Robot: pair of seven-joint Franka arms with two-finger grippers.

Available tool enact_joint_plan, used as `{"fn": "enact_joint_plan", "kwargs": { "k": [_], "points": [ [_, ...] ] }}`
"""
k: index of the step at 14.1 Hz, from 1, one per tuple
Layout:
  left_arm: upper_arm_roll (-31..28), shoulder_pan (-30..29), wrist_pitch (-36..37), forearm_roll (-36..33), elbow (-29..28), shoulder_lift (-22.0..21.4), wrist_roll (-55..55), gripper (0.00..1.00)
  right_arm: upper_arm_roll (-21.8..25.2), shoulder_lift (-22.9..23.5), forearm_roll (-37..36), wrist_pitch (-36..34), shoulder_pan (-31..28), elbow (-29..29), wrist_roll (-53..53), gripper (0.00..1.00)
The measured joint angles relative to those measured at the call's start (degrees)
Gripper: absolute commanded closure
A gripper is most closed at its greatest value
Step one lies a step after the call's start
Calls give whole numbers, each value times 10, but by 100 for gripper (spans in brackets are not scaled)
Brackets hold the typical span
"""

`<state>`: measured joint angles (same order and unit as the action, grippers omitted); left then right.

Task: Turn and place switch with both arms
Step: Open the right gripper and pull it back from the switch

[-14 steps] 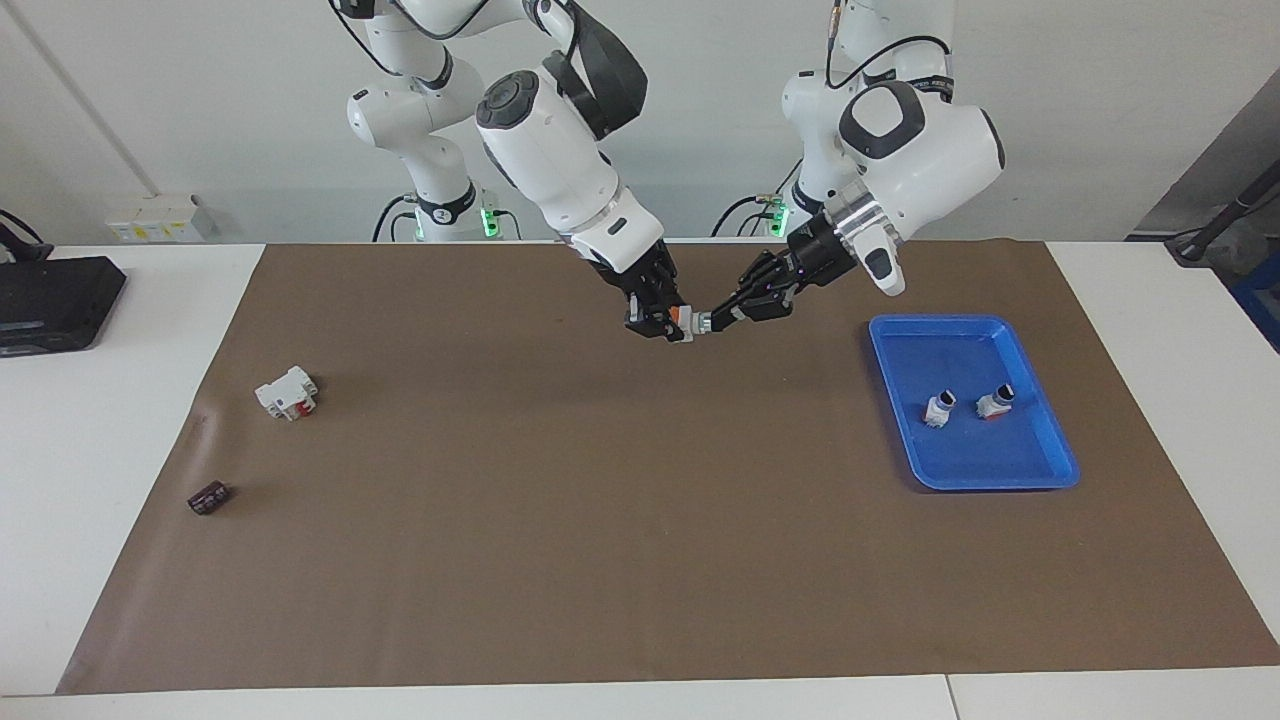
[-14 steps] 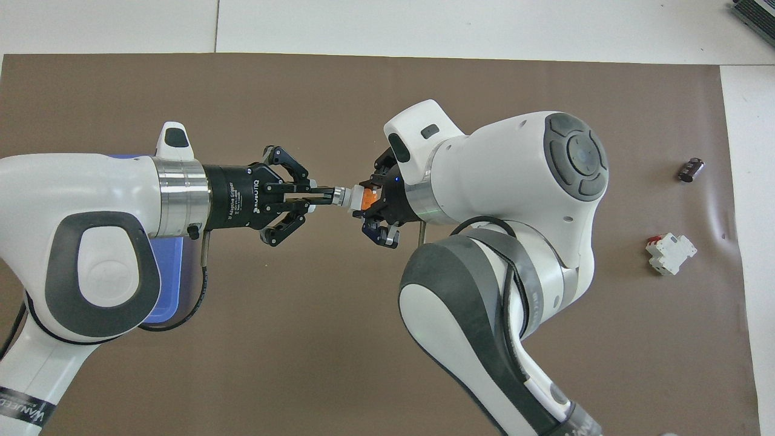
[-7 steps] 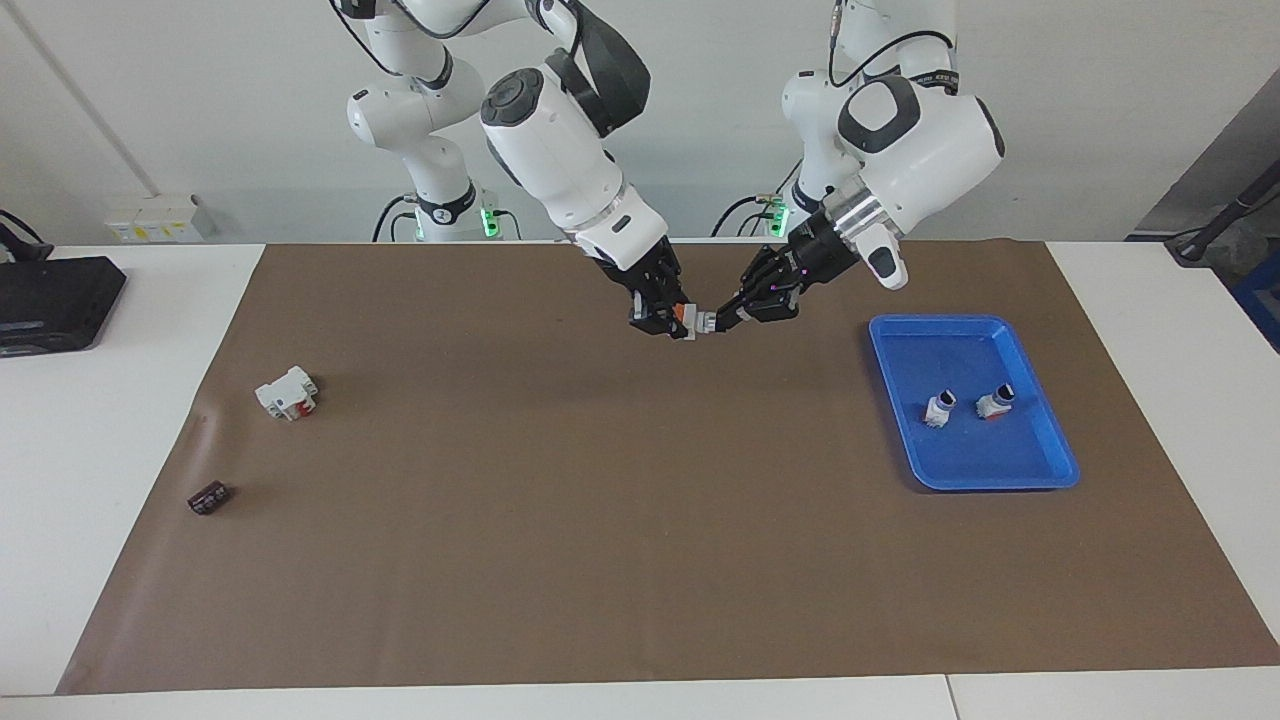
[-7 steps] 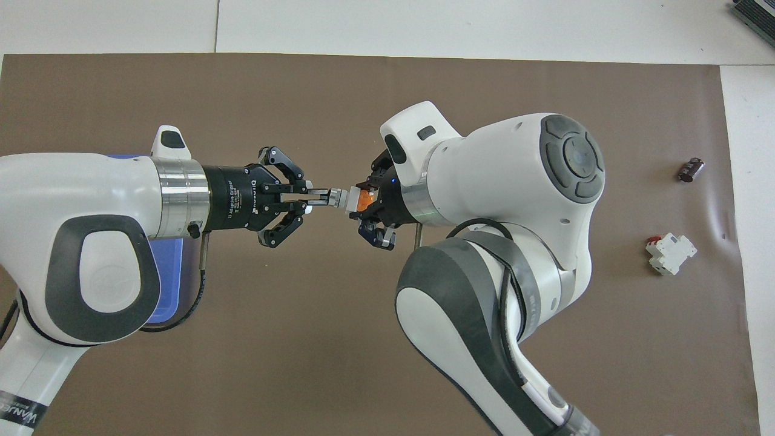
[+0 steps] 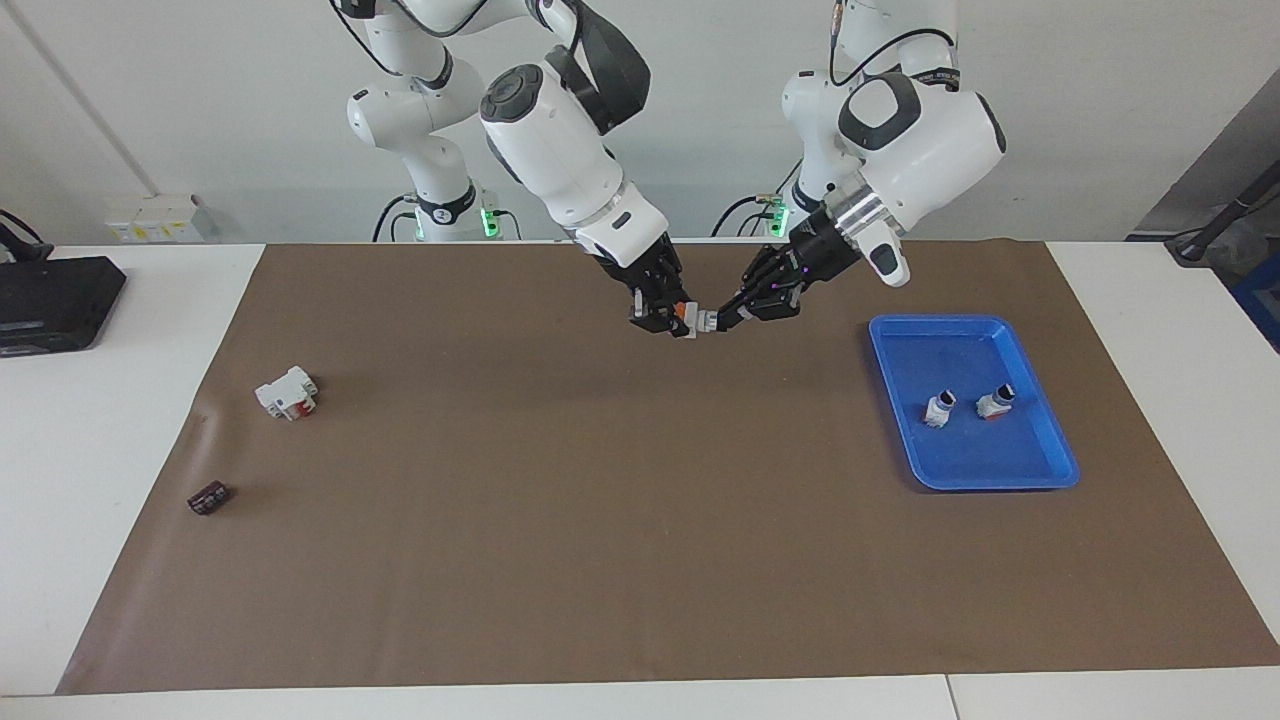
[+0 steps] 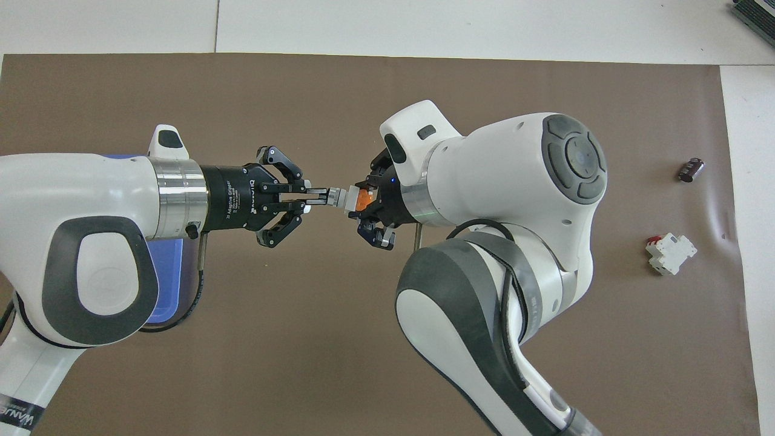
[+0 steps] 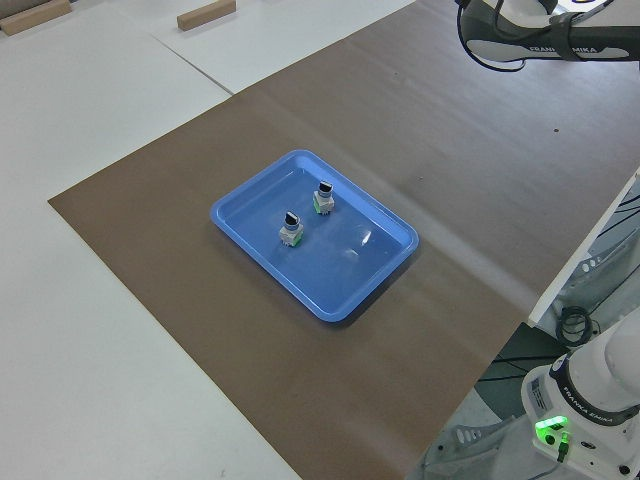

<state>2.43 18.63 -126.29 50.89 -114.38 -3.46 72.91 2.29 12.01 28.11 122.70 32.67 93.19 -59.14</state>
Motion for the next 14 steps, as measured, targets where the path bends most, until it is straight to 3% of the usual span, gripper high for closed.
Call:
{"fn": "enact_joint_plan", "kwargs": {
  "k": [1, 2, 10, 14],
  "points": [
    [0, 0, 0, 0, 0, -1, 0, 100, 0, 0, 0, 0, 0, 0, 3, 100],
    [0, 0, -1, 0, 0, -1, 0, 100, 0, -1, 0, 0, 0, -1, 10, 1],
    [-11, -2, -25, -9, 1, -2, 1, 100, 1, -23, -1, -17, -3, 4, 28, 0],
    [-18, -3, -27, -61, 6, -2, 6, 100, 5, -24, -2, -25, -61, 7, 31, 0]
  ]
}}
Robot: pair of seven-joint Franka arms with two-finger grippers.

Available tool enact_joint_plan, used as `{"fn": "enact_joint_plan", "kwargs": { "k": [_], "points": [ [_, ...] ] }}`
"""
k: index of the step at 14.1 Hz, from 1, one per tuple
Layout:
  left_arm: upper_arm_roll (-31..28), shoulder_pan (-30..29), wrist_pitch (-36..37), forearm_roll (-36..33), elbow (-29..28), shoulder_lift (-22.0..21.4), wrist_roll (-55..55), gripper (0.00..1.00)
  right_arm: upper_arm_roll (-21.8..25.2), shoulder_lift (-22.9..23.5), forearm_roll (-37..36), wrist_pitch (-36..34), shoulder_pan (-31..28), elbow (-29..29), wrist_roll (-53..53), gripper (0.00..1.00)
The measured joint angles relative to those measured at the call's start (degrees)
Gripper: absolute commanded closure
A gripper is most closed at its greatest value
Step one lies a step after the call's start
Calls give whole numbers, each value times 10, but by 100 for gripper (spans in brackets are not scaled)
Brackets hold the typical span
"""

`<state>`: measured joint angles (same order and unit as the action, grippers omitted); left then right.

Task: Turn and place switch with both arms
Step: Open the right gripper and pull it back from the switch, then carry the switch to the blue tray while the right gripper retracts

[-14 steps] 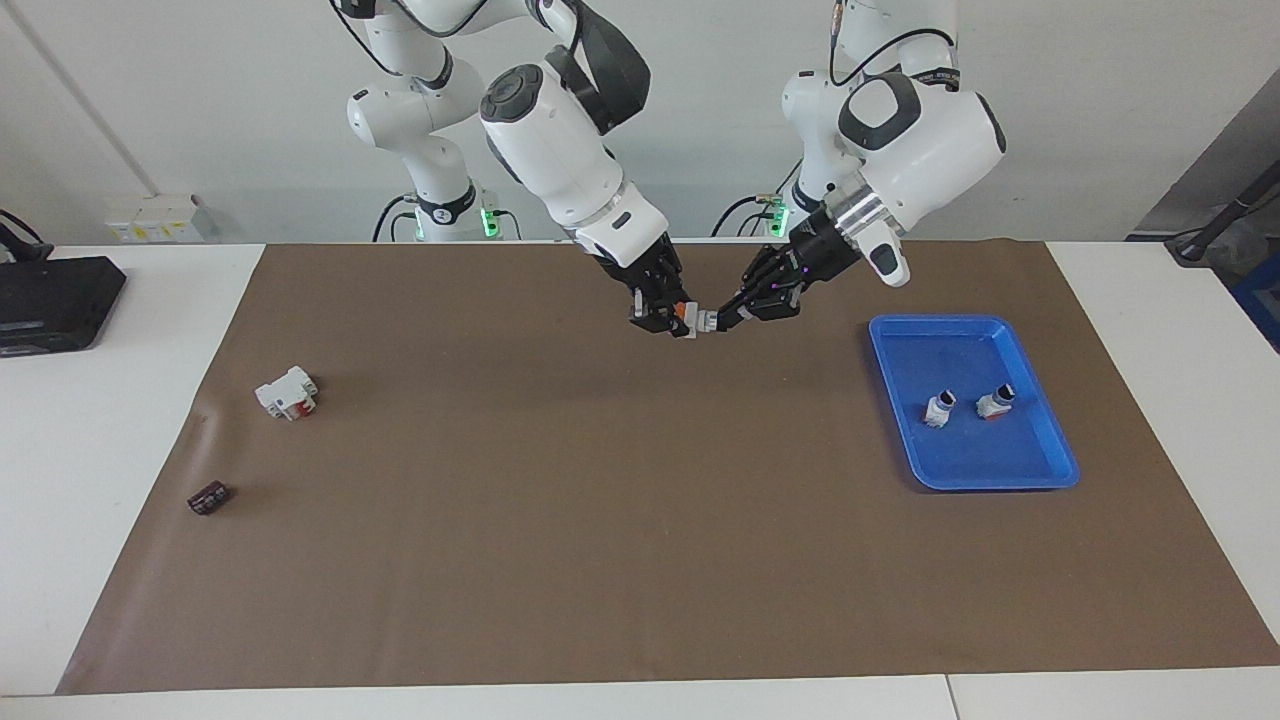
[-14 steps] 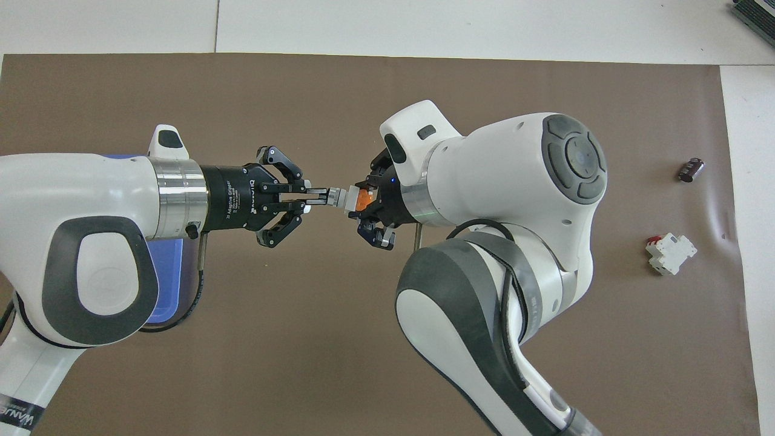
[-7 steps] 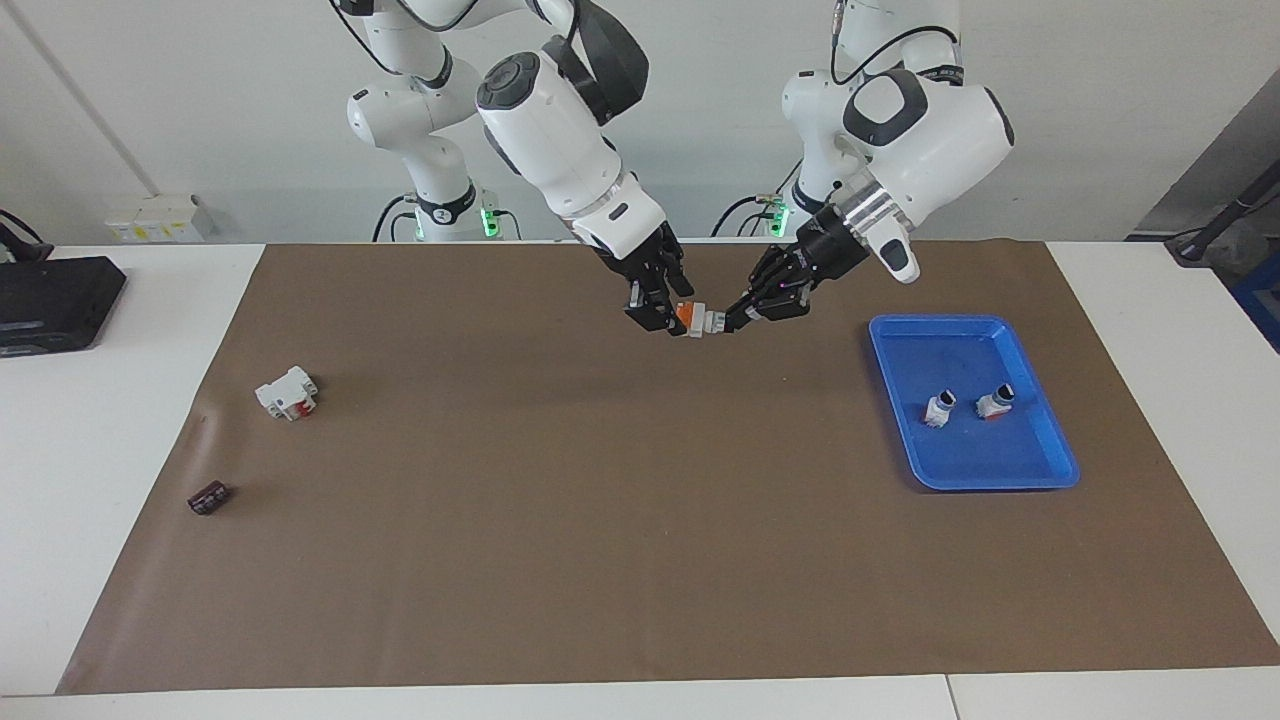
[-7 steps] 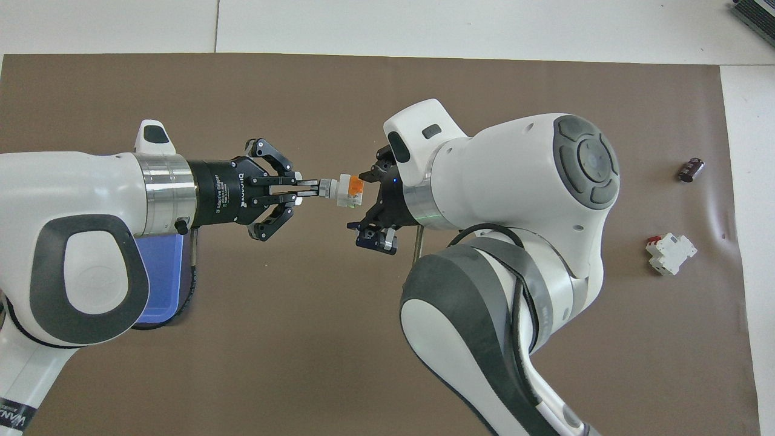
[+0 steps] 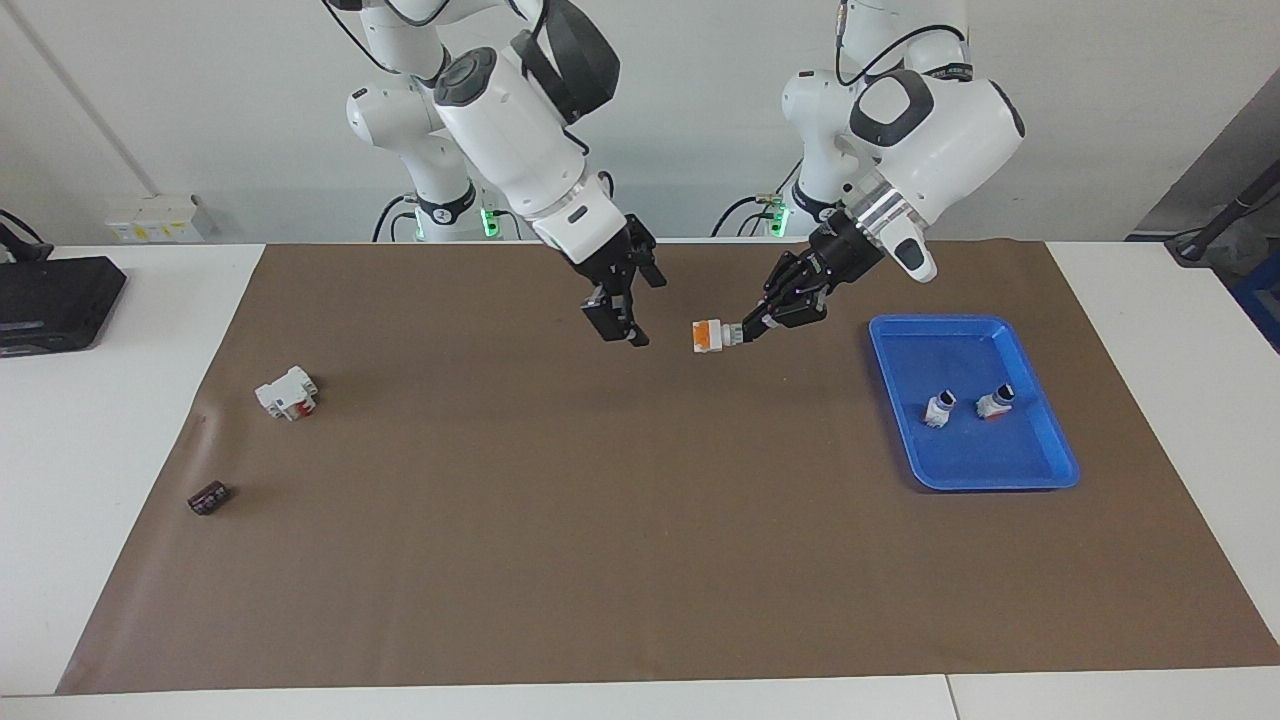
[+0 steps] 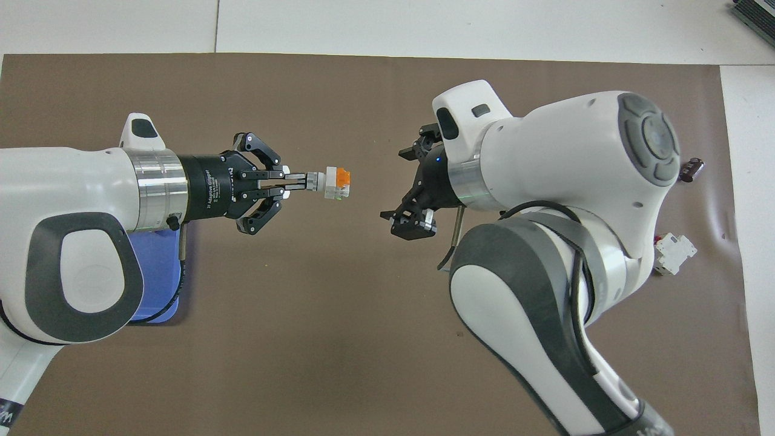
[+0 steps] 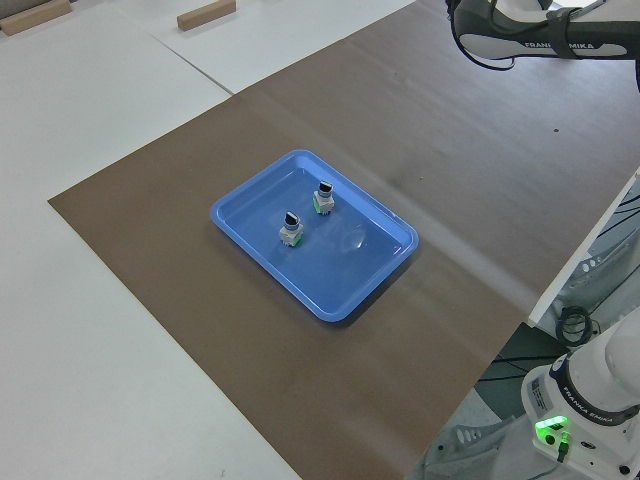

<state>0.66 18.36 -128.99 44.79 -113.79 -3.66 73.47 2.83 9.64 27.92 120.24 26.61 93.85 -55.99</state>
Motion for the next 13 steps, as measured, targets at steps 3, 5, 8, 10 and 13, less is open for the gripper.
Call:
{"fn": "enact_joint_plan", "kwargs": {
  "k": [3, 5, 8, 10, 13],
  "points": [
    [-13, -25, 1, -75, 2, 0, 3, 100, 2, 0, -6, -7, -62, 0, 0, 0],
    [-15, -63, 8, -161, 4, 0, -1, 100, 3, 0, -29, -9, -98, 0, 1, 0],
    [-17, -118, 15, -260, 9, 0, -49, 100, 5, -3, -74, -9, -148, 0, 50, 0],
    [-18, -153, 16, -313, 9, 0, -102, 100, 6, -6, -125, -10, -167, 0, 131, 0],
    [-18, -195, 15, -370, 9, 1, -193, 100, 8, -14, -229, -14, -180, 0, 292, 0]
  ]
}}
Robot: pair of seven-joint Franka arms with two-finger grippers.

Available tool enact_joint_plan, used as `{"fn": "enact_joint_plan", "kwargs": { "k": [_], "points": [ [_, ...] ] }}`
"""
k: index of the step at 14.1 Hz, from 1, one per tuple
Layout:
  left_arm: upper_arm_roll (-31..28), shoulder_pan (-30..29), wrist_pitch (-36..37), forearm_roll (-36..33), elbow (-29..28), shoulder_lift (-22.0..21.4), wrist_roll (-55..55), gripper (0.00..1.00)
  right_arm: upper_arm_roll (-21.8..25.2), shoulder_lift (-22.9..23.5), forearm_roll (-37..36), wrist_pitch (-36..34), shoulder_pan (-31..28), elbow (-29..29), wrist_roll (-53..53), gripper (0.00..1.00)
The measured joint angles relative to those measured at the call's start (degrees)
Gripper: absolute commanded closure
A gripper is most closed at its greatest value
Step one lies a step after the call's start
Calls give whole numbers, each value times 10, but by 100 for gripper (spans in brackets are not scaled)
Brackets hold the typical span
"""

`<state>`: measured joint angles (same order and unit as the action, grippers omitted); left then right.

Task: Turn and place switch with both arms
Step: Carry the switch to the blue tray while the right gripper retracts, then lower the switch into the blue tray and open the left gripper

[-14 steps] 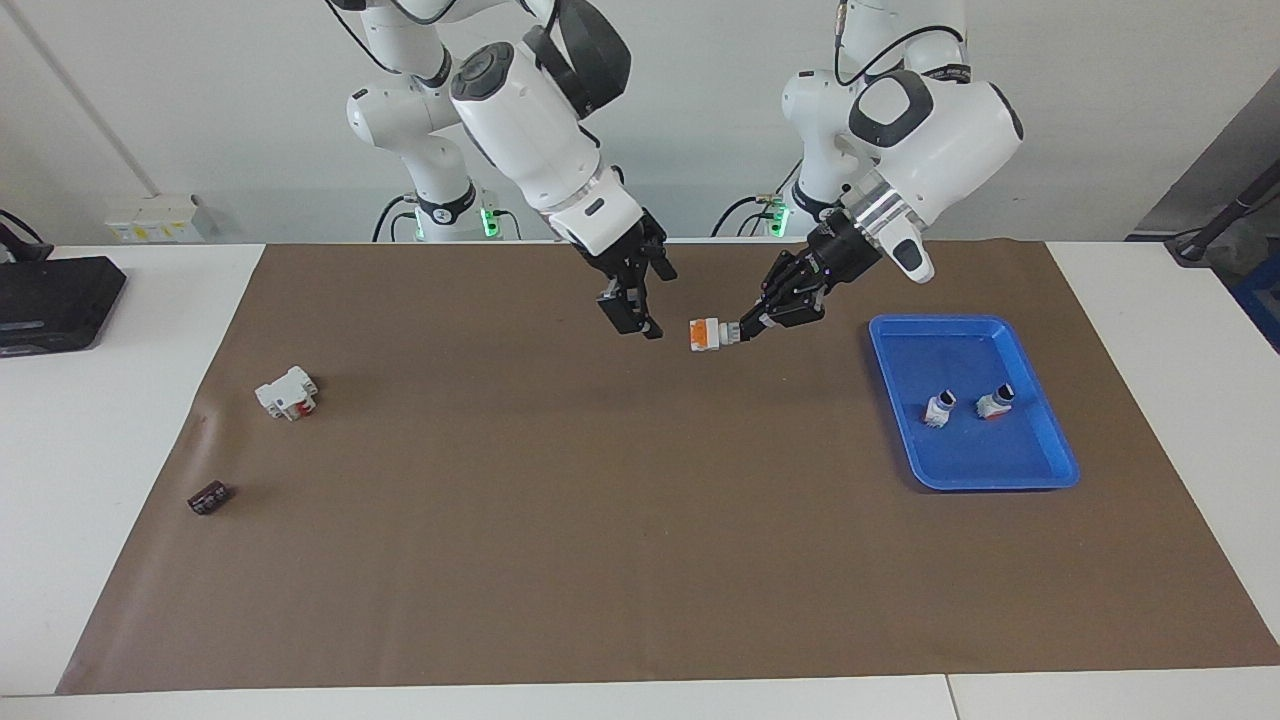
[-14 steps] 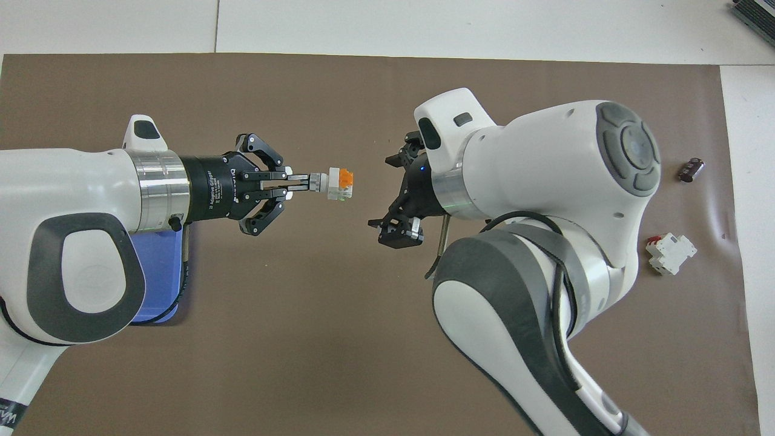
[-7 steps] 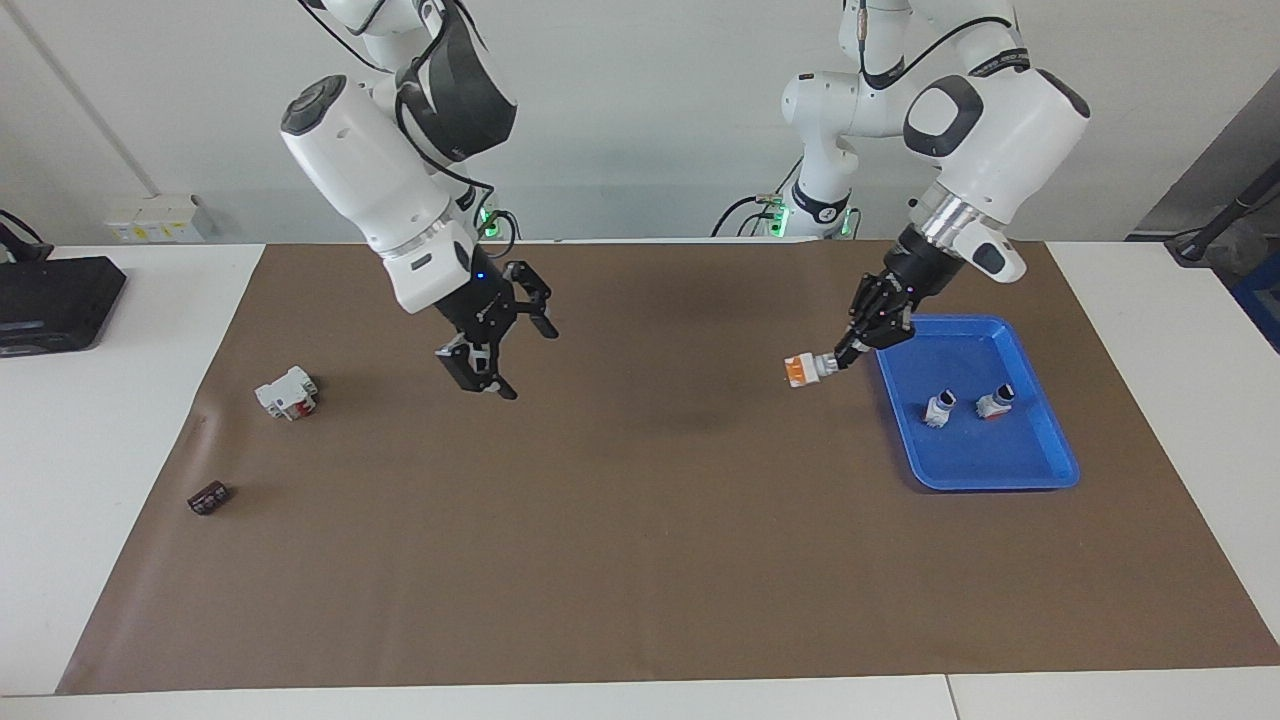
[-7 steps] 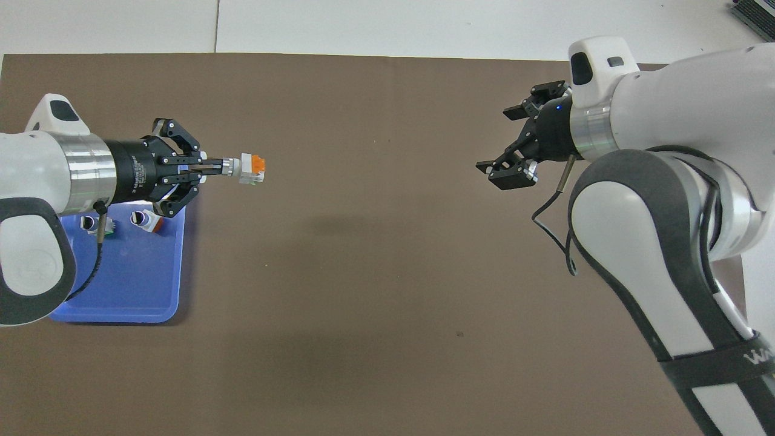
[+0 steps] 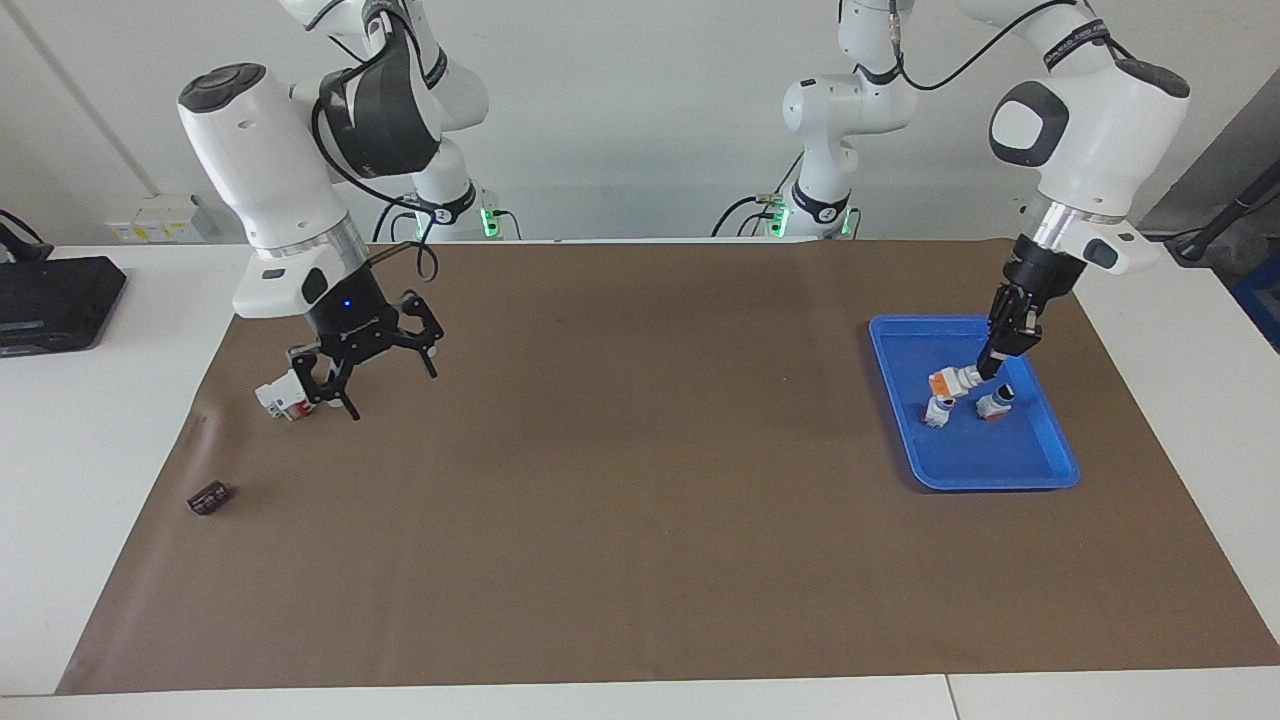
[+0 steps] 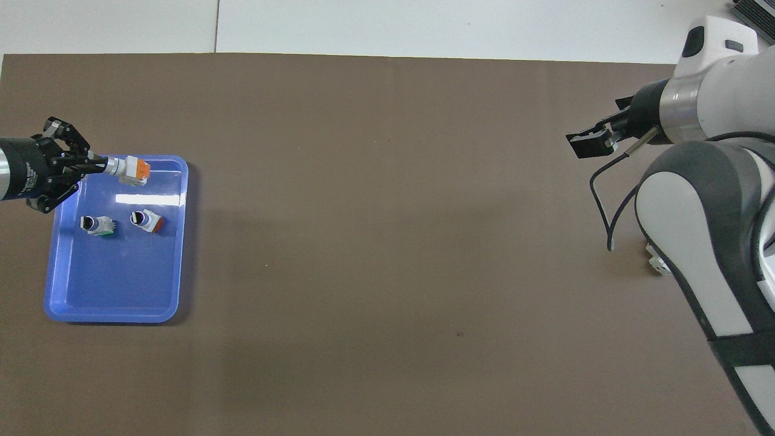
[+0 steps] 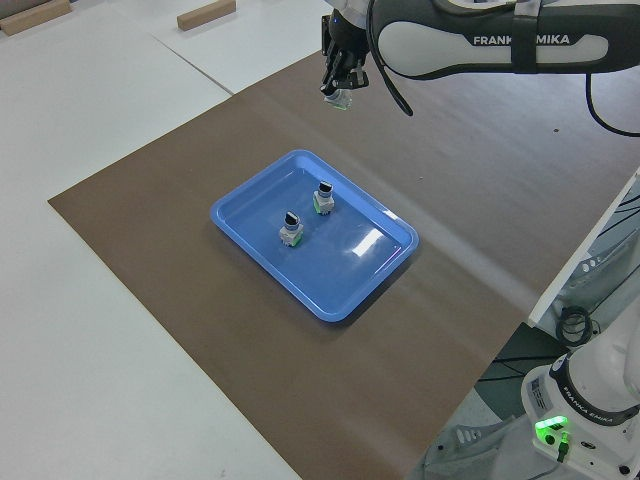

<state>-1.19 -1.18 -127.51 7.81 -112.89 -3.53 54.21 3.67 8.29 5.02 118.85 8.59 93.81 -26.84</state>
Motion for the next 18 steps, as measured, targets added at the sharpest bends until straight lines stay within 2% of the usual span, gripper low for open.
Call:
{"fn": "enact_joint_plan", "kwargs": {
  "k": [3, 7, 10, 13, 18],
  "points": [
    [0, -27, -25, -50, -2, 2, -72, 100, 28, -12, -27, -46, -5, -3, 110, 0],
    [0, -54, -102, -82, -26, 19, -165, 100, 71, -48, -27, -141, -16, -13, 152, 0],
    [3, -55, -162, -129, -42, 62, -184, 100, 74, -74, -27, -222, -32, -30, 193, 0],
    [8, -52, -205, -148, -44, 99, -198, 100, 74, -103, -39, -281, -37, -38, 219, 0],
    [12, -51, -236, -237, -56, 128, -218, 100, 73, -114, -69, -304, -52, -34, 219, 0]
  ]
}}
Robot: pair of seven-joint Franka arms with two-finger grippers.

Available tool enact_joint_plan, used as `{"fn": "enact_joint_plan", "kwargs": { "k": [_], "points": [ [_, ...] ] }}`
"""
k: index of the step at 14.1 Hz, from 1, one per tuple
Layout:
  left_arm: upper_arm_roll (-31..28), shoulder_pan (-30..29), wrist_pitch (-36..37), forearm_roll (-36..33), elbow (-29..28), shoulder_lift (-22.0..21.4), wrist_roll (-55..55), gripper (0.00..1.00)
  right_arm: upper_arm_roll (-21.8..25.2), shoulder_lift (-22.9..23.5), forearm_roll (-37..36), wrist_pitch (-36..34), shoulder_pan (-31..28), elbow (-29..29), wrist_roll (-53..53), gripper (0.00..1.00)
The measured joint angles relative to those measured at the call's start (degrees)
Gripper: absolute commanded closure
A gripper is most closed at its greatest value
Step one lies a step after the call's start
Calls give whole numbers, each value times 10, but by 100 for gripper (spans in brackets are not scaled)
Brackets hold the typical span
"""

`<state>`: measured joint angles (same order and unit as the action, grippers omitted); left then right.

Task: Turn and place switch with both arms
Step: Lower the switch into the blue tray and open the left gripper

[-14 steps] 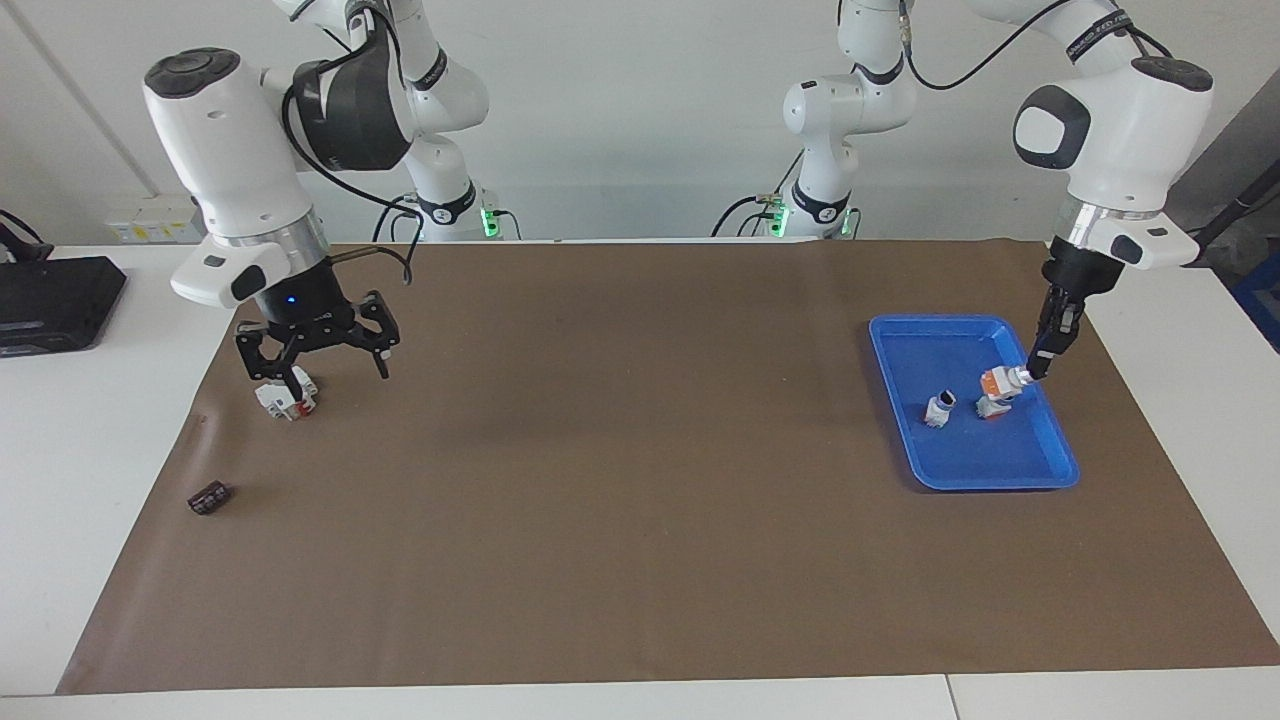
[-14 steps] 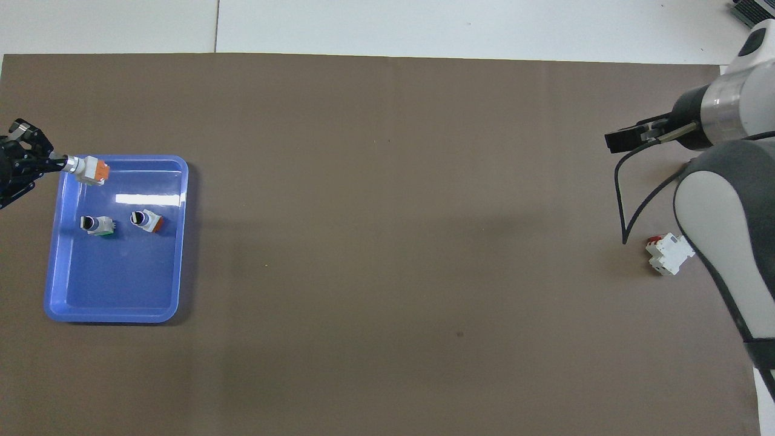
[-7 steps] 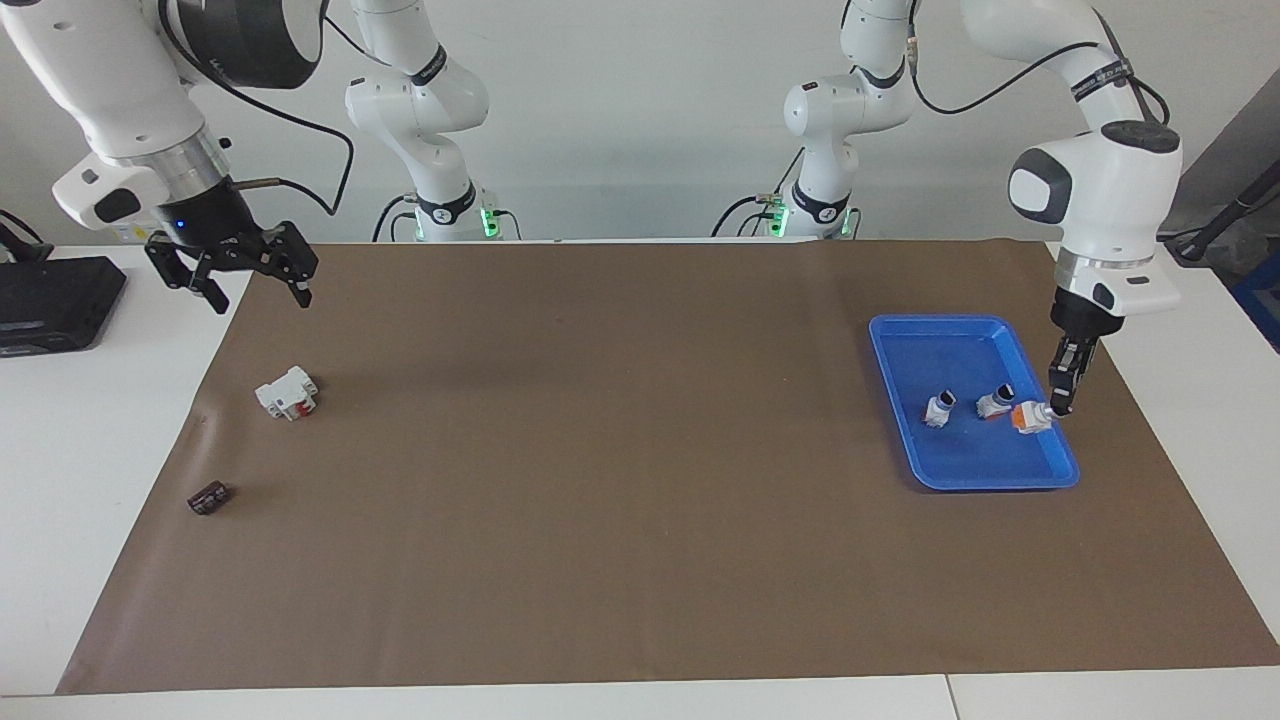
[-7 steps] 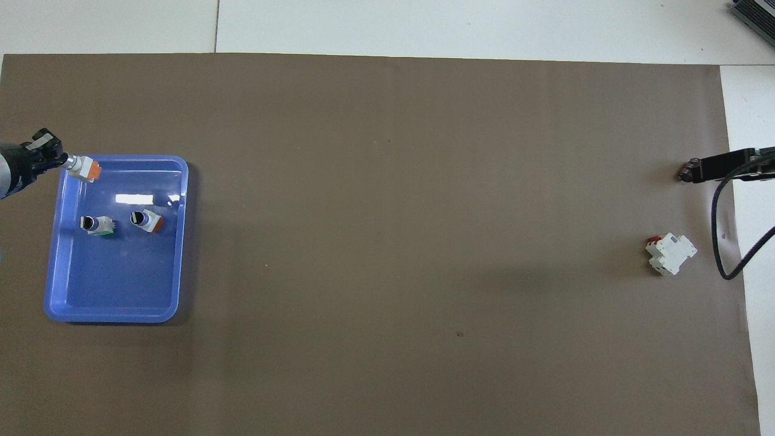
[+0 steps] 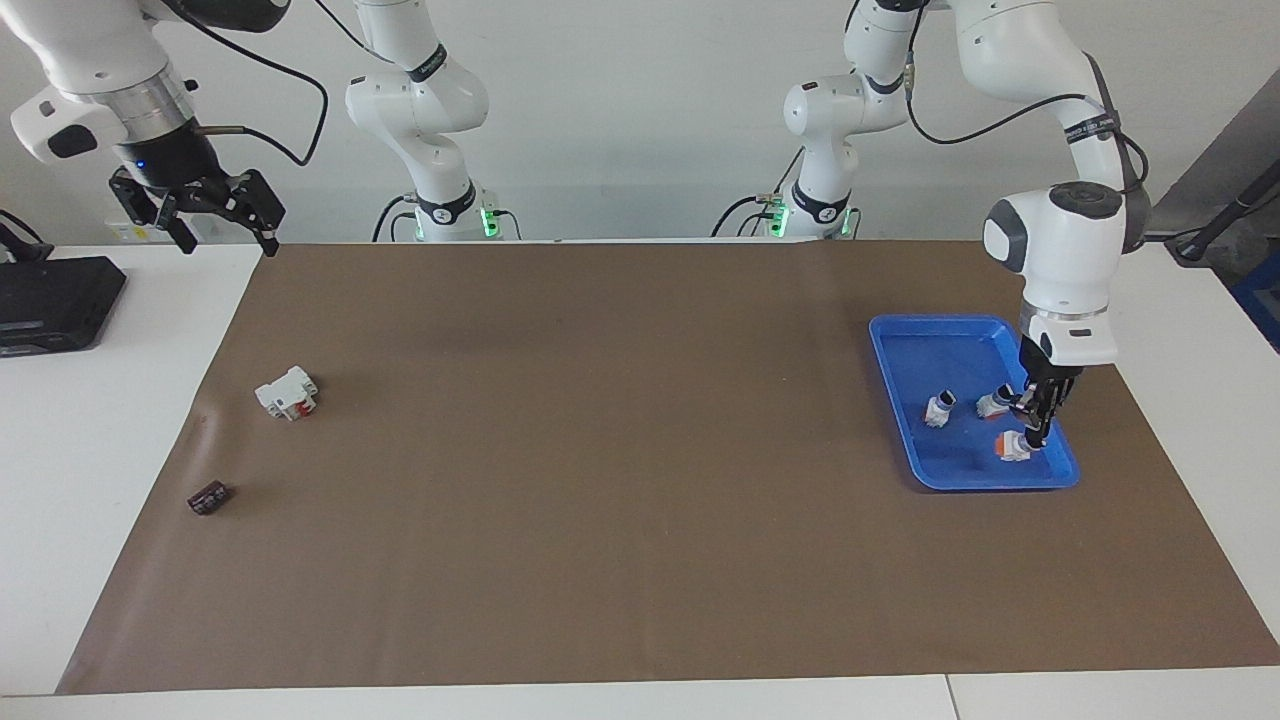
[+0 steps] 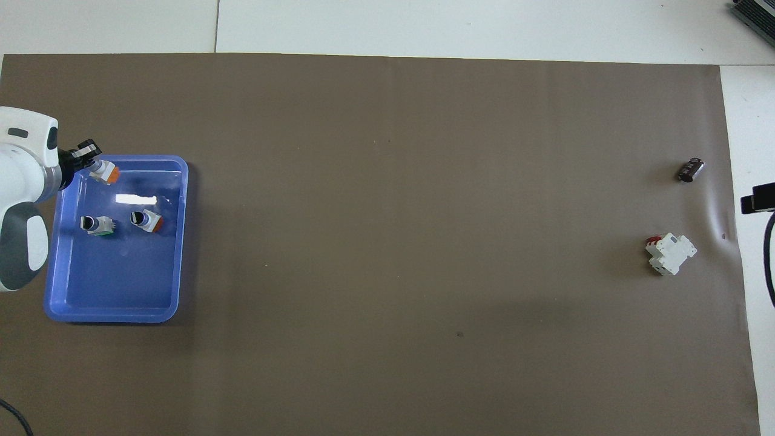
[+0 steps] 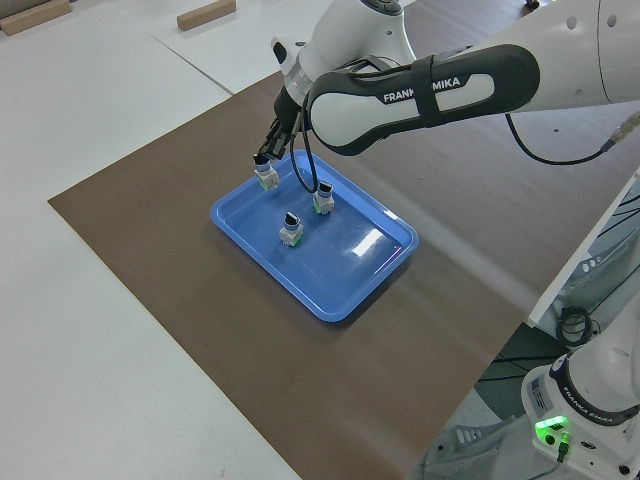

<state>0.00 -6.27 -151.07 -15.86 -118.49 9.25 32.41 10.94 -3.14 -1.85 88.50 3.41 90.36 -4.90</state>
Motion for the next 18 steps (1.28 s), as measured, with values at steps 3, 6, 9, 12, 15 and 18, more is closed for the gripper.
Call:
{"fn": "enact_joint_plan", "kwargs": {
  "k": [3, 6, 9, 12, 15, 18],
  "points": [
    [0, 0, -19, -9, -13, 6, -15, 100, -8, 1, 0, -13, 2, 1, 0, 0],
    [0, 0, -69, -9, -54, 8, -18, 100, -9, -2, -7, -17, 9, 1, 0, 0],
    [-1, 0, -98, -10, -73, 5, -19, 100, -12, -2, -24, -17, 31, 1, 1, 0],
    [-1, -1, -99, -10, -74, 5, -32, 100, -13, -2, -24, -17, 31, 1, 1, 0],
    [-3, -2, -87, -10, -70, 4, -79, 76, -13, -2, -24, -17, 31, 1, 1, 0],
    [-1, -1, -4, -10, -39, -4, -98, 46, -12, -2, -24, -17, 31, 1, 1, 0]
  ]
}}
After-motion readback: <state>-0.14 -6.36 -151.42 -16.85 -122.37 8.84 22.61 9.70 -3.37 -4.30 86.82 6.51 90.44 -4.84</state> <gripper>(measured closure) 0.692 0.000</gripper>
